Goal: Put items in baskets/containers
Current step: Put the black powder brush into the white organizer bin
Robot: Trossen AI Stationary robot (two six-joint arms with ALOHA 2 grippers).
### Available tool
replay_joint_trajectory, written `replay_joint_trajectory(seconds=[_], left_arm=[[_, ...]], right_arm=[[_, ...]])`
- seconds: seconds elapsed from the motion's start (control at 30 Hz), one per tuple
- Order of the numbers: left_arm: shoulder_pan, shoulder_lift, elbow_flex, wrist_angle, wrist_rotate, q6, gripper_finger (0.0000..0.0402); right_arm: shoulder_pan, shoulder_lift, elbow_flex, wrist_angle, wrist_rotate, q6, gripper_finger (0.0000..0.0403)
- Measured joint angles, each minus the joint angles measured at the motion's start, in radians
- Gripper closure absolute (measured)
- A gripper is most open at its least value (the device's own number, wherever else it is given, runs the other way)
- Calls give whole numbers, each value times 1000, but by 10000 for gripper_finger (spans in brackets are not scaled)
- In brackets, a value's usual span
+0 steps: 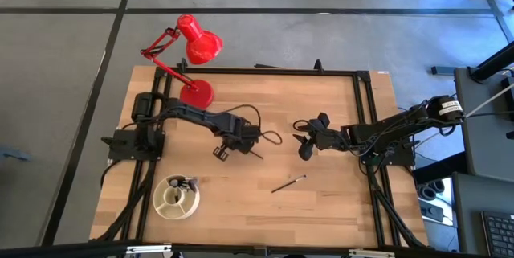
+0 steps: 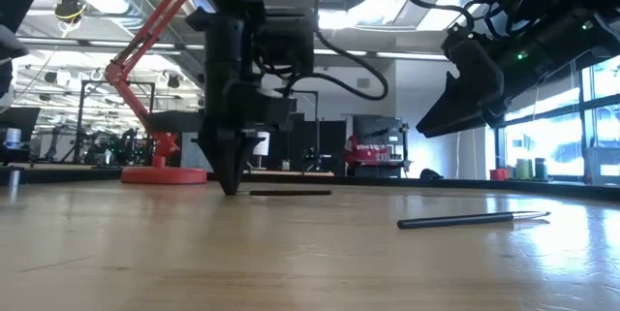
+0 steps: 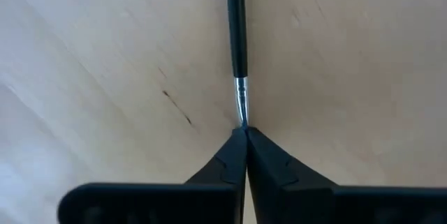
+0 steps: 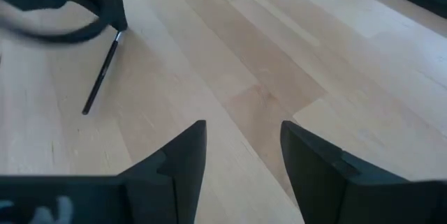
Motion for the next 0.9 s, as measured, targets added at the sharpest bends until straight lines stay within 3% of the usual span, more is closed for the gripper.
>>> replay_joint_trajectory(seconds=[0.2, 0.37, 0.5, 0.67, 0.8, 0.9], left_arm=[[-113, -69, 60, -67, -273, 71, 399], [-258, -138, 116, -242, -461, 85, 399], [-368, -205, 142, -379, -486, 50, 398], [-479, -271, 143, -496, -482, -119, 398], [-514, -310, 143, -479, -374, -297, 398], [-542, -307, 144, -445, -392, -248, 398]], right_arm=[[0, 0, 0, 0, 0, 0, 221], [0, 0, 0, 0, 0, 0, 221], [0, 0, 0, 0, 0, 0, 221], [0, 0, 0, 9, 2, 2, 221], [0, 0, 0, 74, 6, 3, 221], [0, 11, 0, 218, -57, 5, 221]])
